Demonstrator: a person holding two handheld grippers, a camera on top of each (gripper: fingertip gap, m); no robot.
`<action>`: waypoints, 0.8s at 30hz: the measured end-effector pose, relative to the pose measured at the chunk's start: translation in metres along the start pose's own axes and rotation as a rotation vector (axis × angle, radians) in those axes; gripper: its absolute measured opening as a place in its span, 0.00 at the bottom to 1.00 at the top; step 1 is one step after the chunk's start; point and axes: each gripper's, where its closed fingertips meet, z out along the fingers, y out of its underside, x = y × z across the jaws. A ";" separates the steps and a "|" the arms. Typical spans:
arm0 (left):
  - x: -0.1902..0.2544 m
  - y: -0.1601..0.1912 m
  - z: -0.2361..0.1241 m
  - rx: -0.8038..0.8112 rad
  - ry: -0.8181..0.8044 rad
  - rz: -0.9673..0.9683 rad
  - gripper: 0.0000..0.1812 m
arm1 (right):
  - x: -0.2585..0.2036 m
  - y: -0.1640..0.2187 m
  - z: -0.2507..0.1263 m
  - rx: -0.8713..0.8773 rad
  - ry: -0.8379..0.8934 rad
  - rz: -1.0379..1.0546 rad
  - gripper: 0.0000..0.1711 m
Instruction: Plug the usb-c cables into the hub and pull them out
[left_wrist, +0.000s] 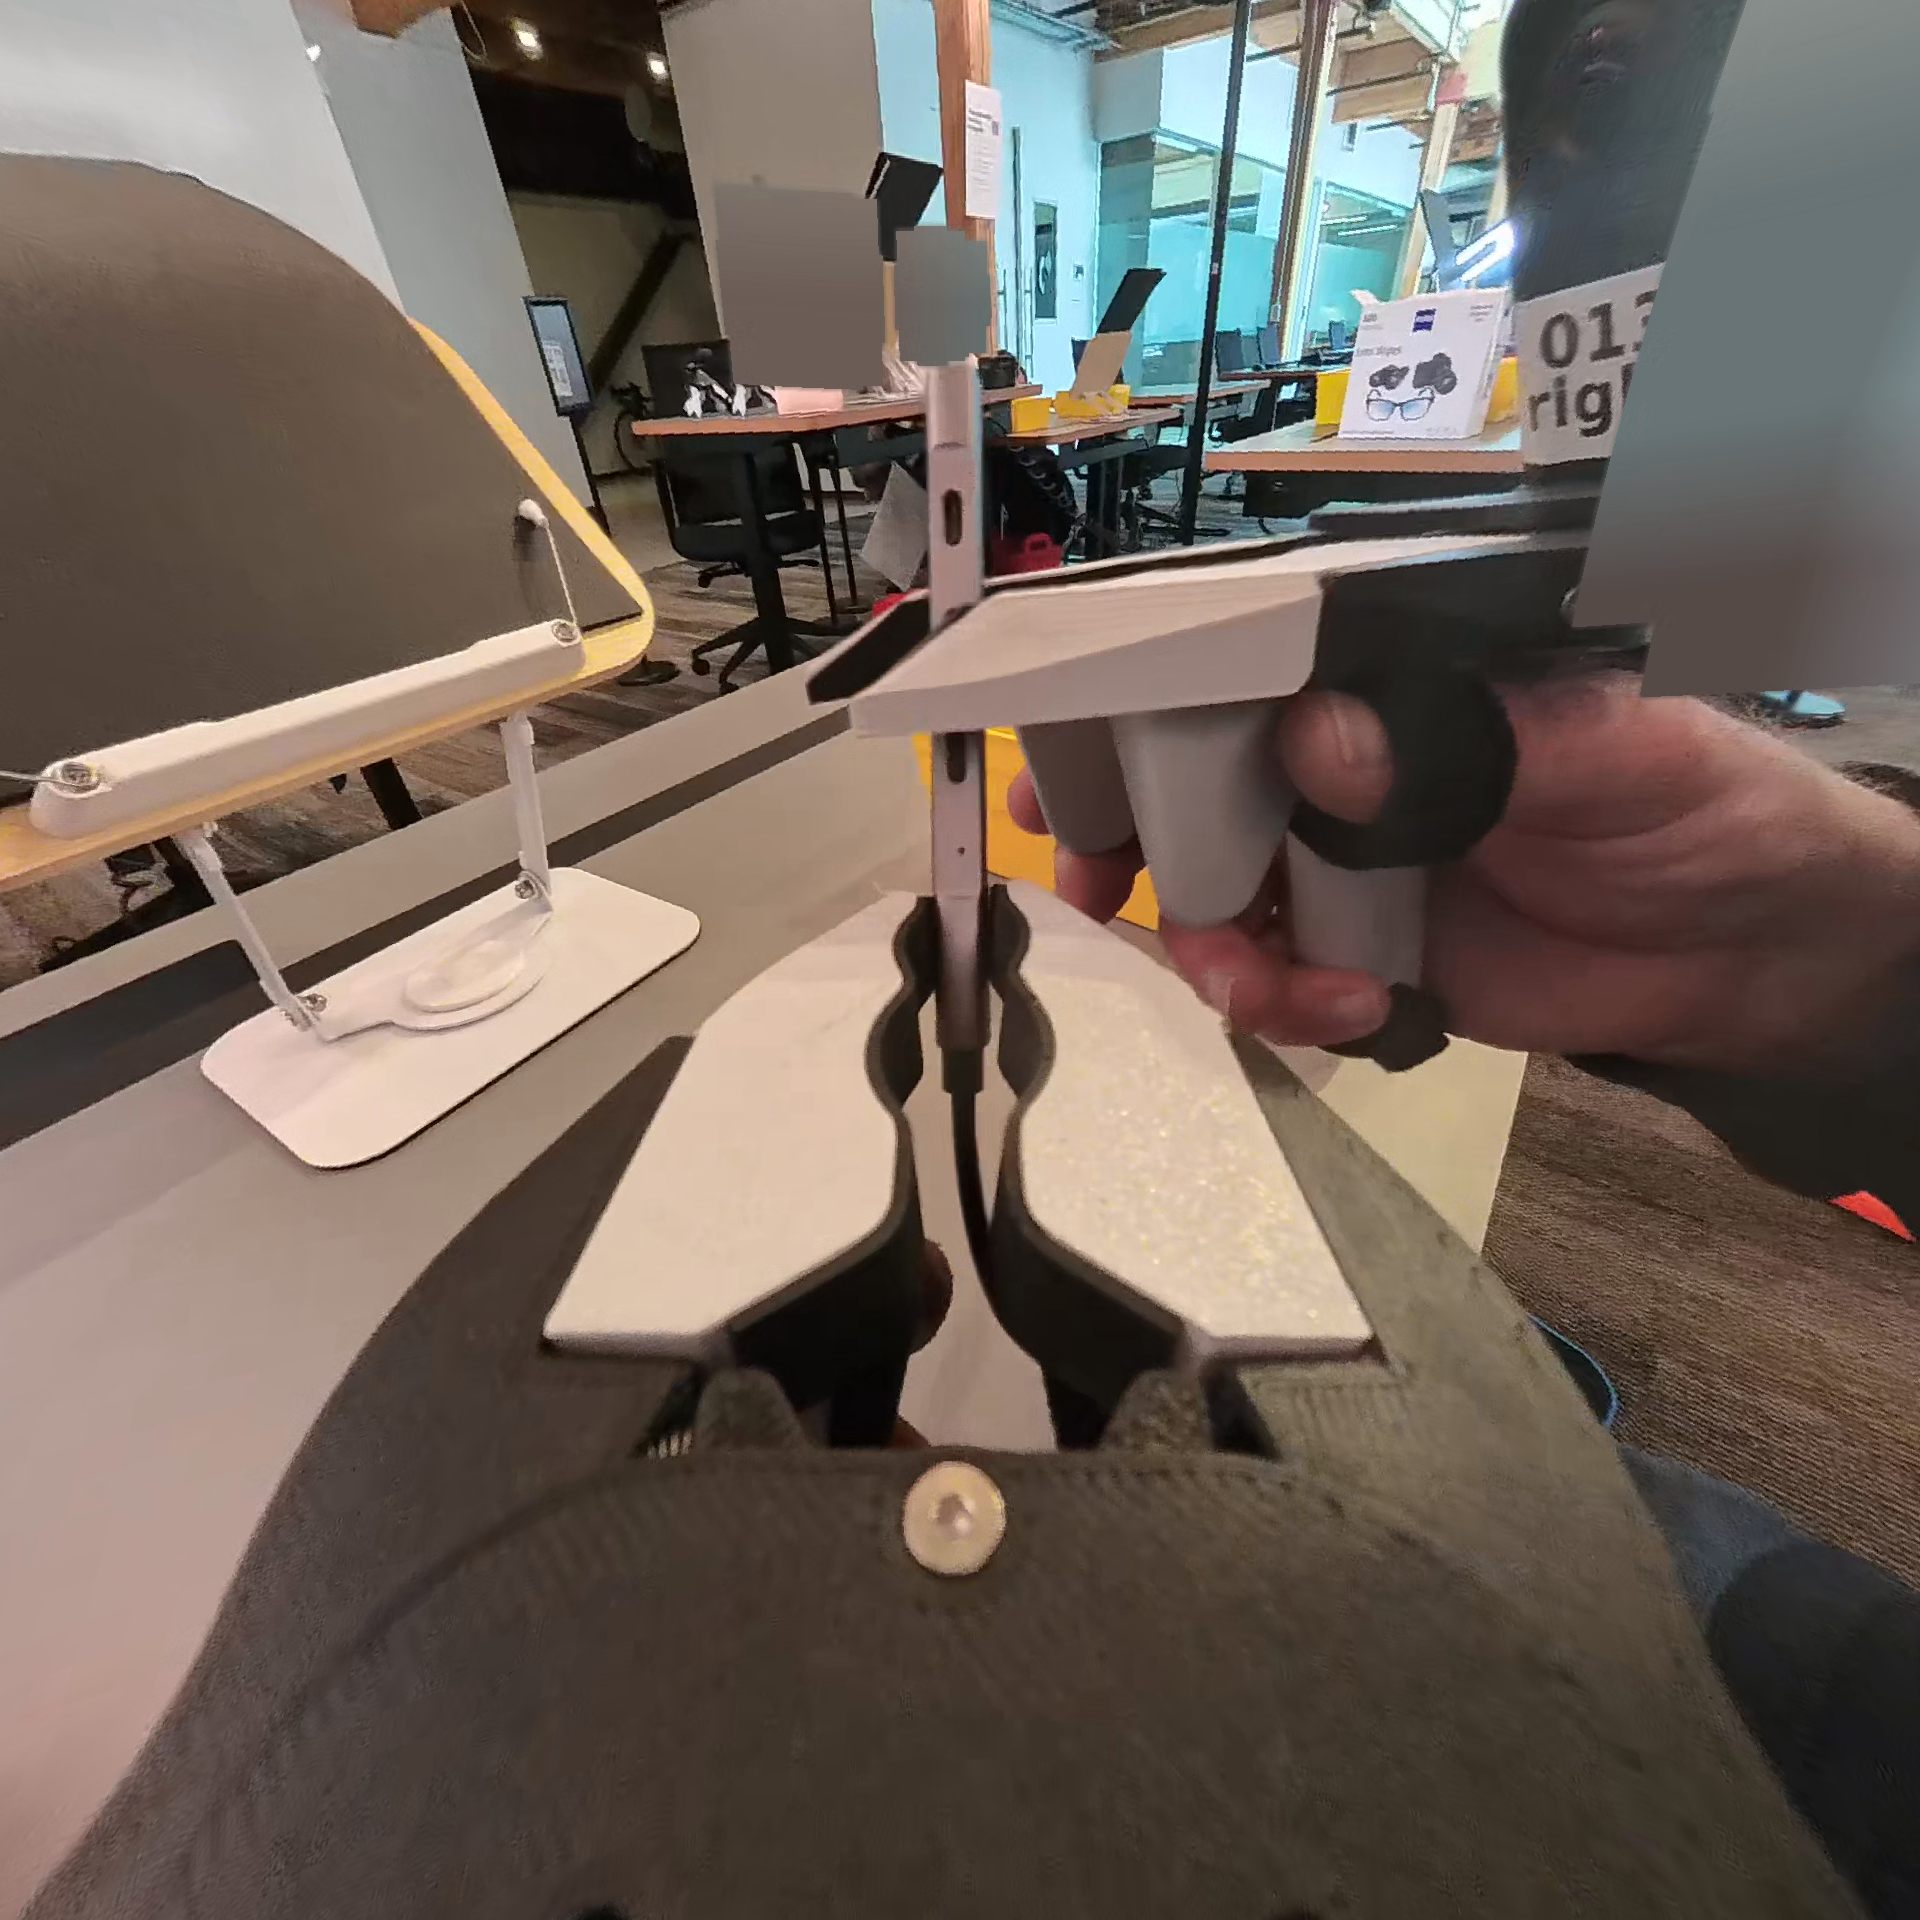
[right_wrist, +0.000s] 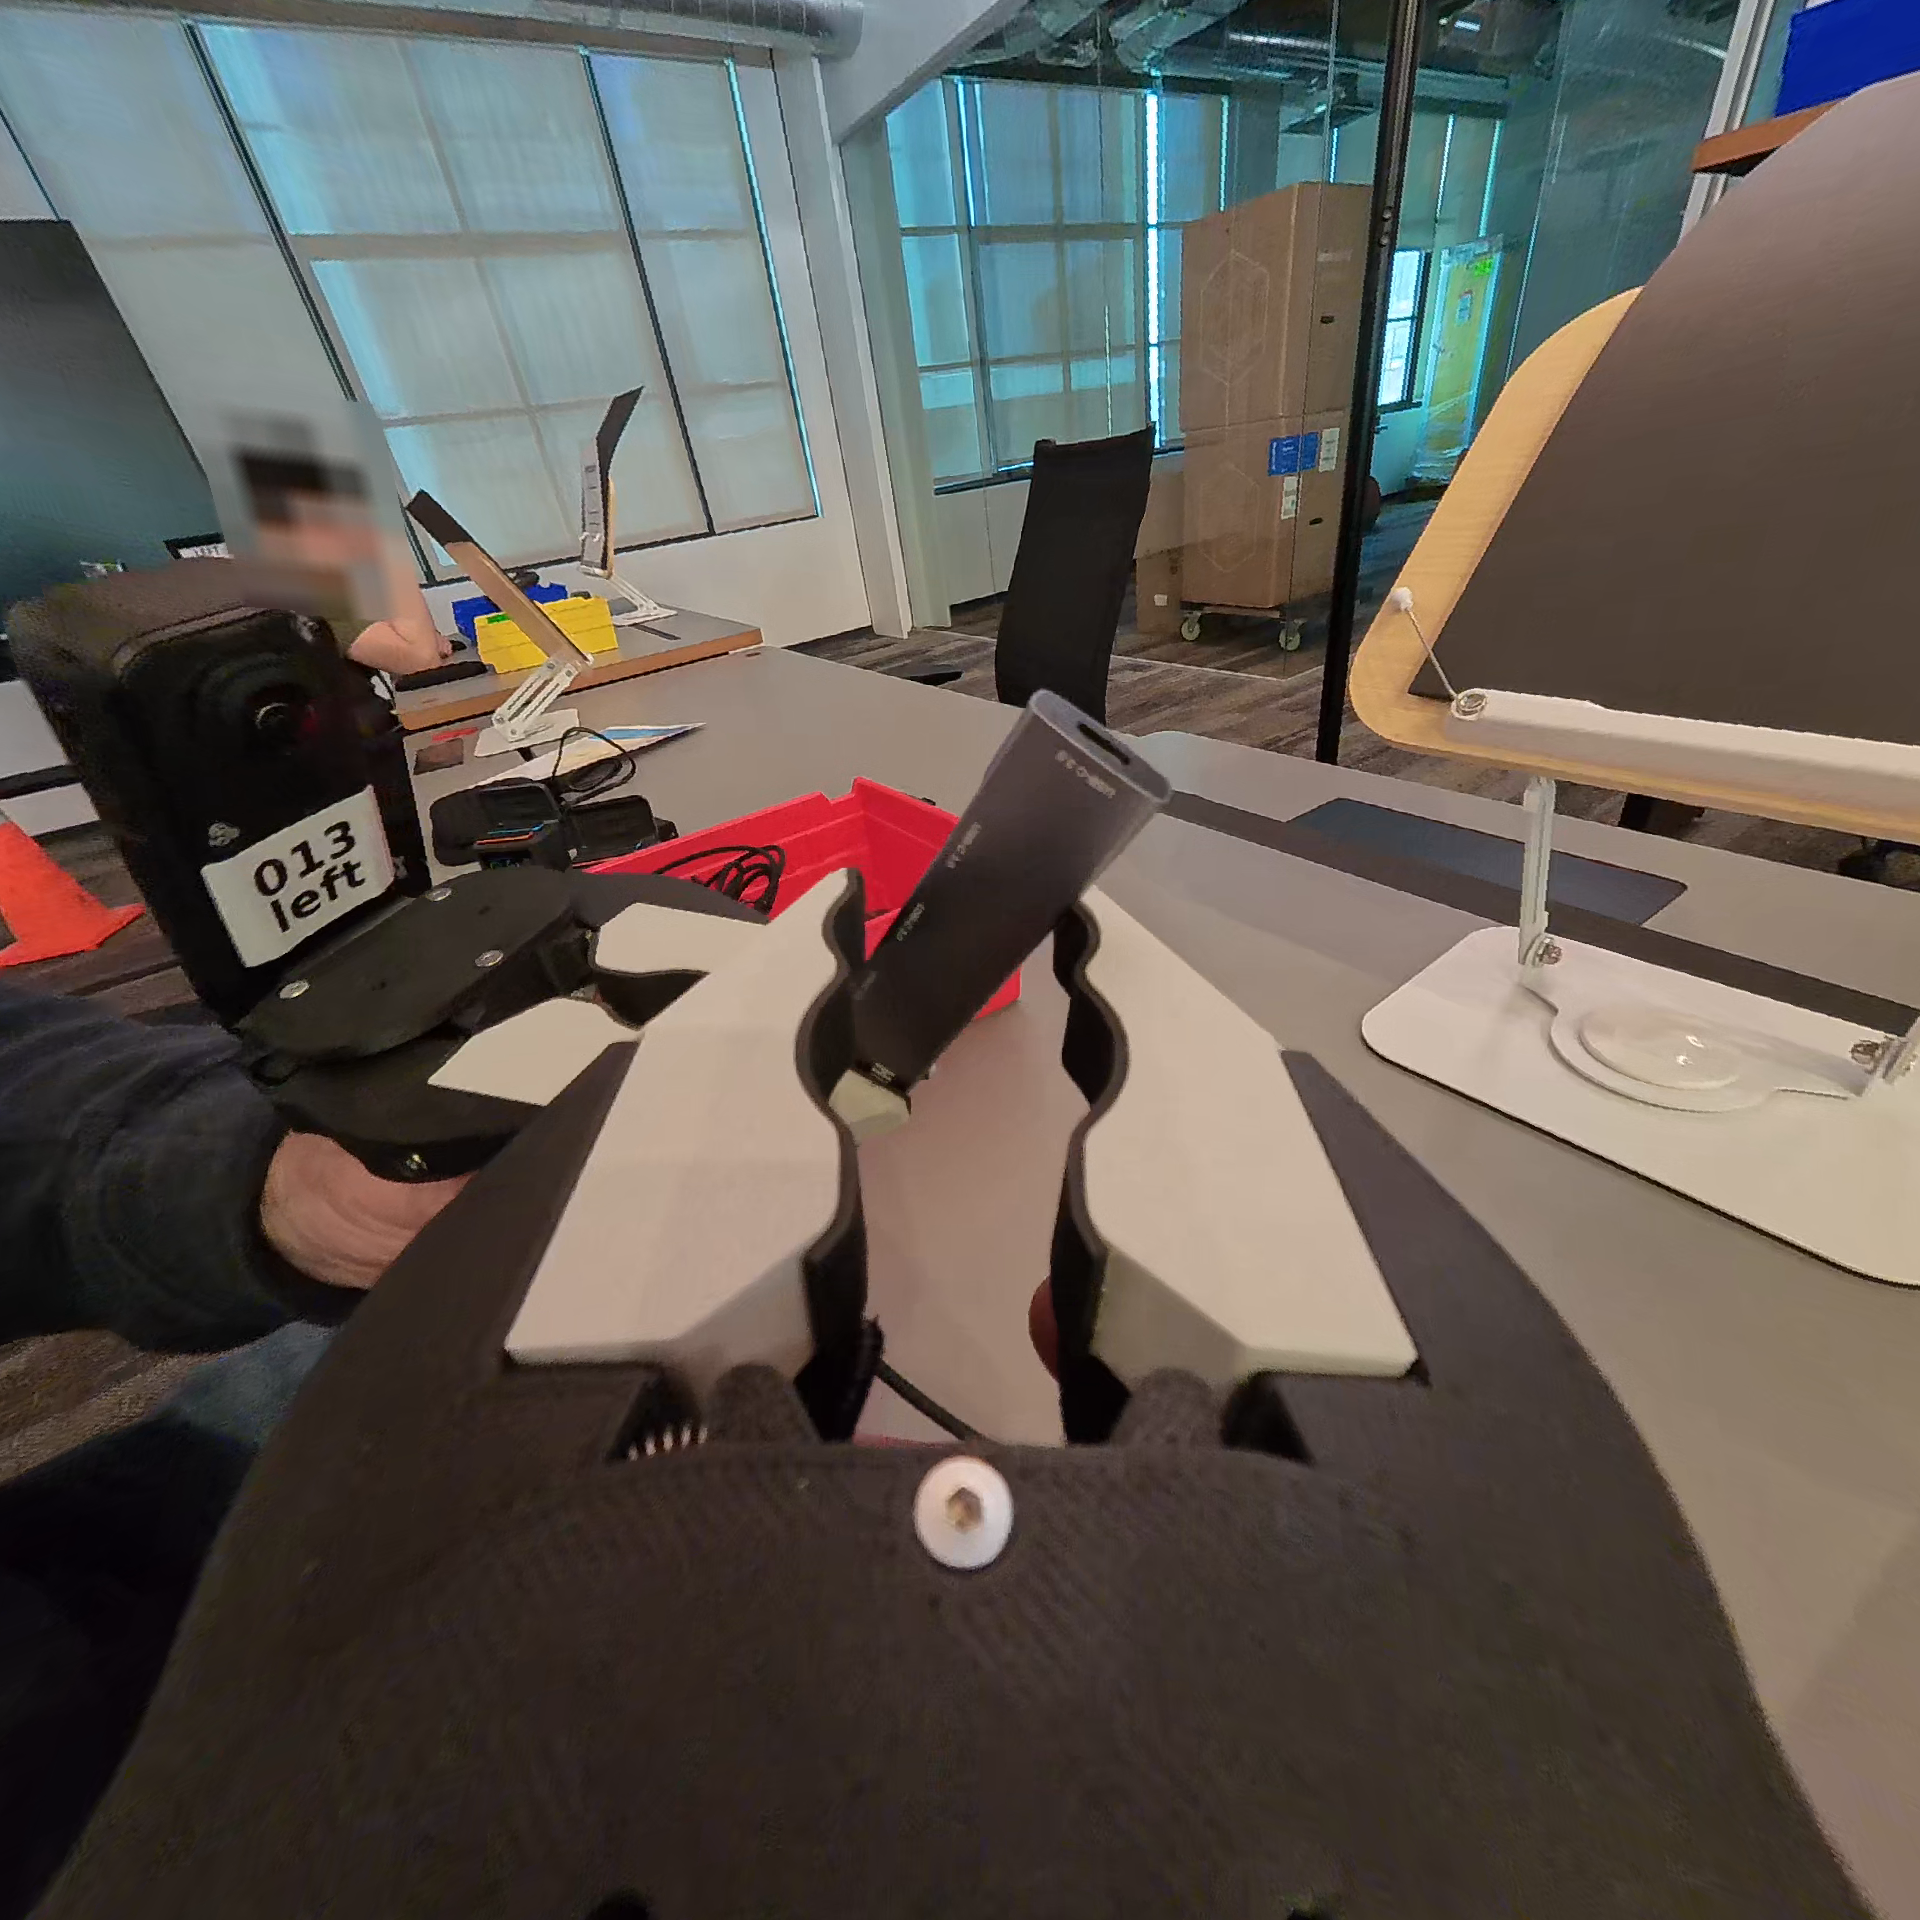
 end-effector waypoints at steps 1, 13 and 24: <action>0.000 -0.001 0.000 0.003 -0.014 0.007 0.05 | 0.000 0.001 0.000 -0.003 0.001 0.005 0.21; 0.002 0.004 0.003 0.010 -0.191 0.159 0.05 | -0.001 0.008 0.005 0.026 -0.007 0.109 0.13; 0.009 0.014 0.002 -0.047 -0.141 0.139 0.15 | -0.001 0.023 0.003 -0.071 -0.063 -0.050 0.09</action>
